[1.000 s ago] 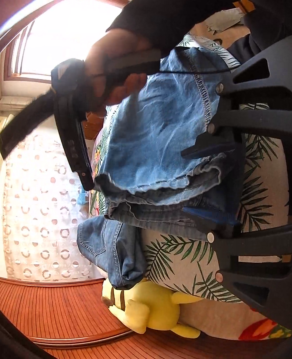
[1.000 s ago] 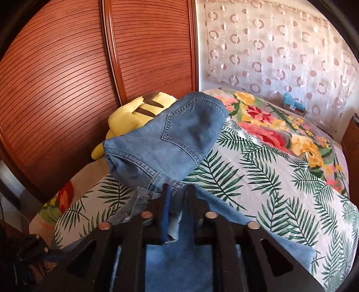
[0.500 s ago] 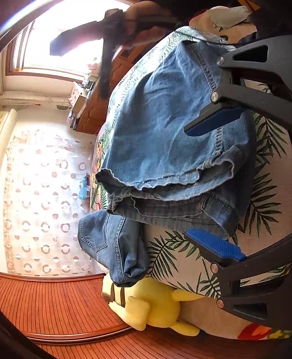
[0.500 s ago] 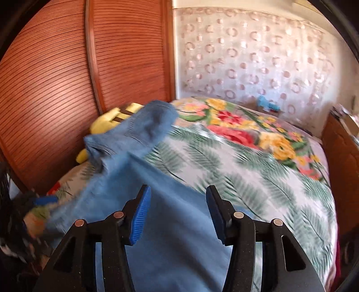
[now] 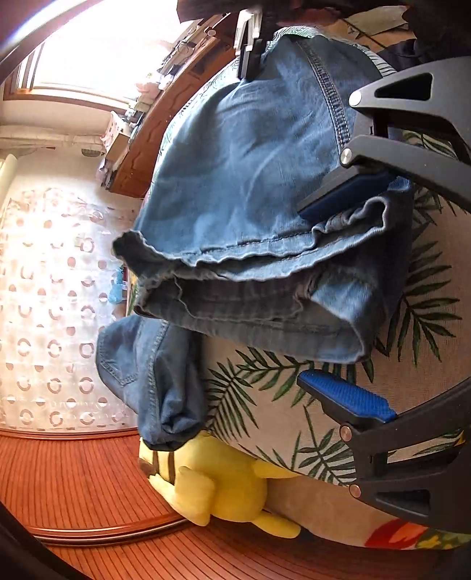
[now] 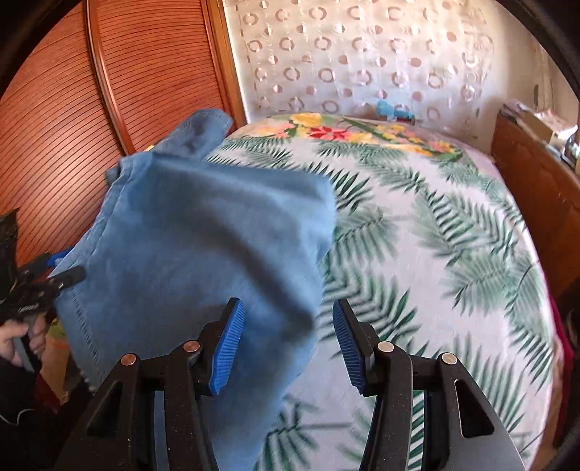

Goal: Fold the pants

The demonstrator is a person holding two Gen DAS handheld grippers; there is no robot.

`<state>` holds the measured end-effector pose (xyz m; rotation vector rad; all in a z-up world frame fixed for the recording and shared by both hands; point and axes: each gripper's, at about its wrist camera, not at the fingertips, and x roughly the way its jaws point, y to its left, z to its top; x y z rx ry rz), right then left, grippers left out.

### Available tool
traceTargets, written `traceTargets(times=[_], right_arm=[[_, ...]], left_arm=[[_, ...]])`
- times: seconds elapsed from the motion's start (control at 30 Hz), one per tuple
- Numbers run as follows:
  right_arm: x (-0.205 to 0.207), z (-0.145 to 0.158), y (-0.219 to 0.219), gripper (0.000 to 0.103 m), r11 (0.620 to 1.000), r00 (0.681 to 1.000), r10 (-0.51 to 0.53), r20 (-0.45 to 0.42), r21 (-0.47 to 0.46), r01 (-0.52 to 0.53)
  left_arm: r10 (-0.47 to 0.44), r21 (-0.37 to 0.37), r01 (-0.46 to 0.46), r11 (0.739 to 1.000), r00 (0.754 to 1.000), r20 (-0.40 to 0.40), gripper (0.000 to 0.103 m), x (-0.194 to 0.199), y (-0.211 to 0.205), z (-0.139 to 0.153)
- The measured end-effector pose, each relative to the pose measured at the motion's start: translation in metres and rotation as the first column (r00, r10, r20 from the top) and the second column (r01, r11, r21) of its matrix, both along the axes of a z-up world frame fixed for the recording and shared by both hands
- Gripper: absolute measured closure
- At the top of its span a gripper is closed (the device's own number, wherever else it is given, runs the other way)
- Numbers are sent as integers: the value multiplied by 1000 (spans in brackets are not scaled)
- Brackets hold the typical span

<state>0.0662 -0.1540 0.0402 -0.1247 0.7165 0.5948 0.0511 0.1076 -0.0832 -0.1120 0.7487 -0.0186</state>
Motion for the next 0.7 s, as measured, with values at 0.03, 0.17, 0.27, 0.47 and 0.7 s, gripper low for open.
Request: traceTargets(times=[0.03, 0.17, 0.27, 0.47, 0.7], right_arm=[[-1, -4, -2, 50, 1000, 1000, -1, -8, -2, 1], [-10, -22, -3, 50, 1000, 1000, 0, -29, -1, 0], [-8, -18, -9, 50, 1000, 1000, -5, -31, 18, 6], [15, -5, -12, 45, 999, 1000, -29, 6, 23, 29], [39, -15, -9, 43, 999, 998, -19, -52, 46, 22]], left_arm=[[0, -5, 0, 1000, 1000, 0, 18, -1, 1, -1], [-3, -8, 3, 1000, 1000, 2, 18, -2, 2, -2], [-3, -11, 3, 1000, 1000, 1, 18, -2, 2, -3], [0, -16, 0, 1000, 1000, 2, 18, -2, 2, -5], [-1, -19, 1, 1000, 1000, 6, 18, -2, 3, -7]])
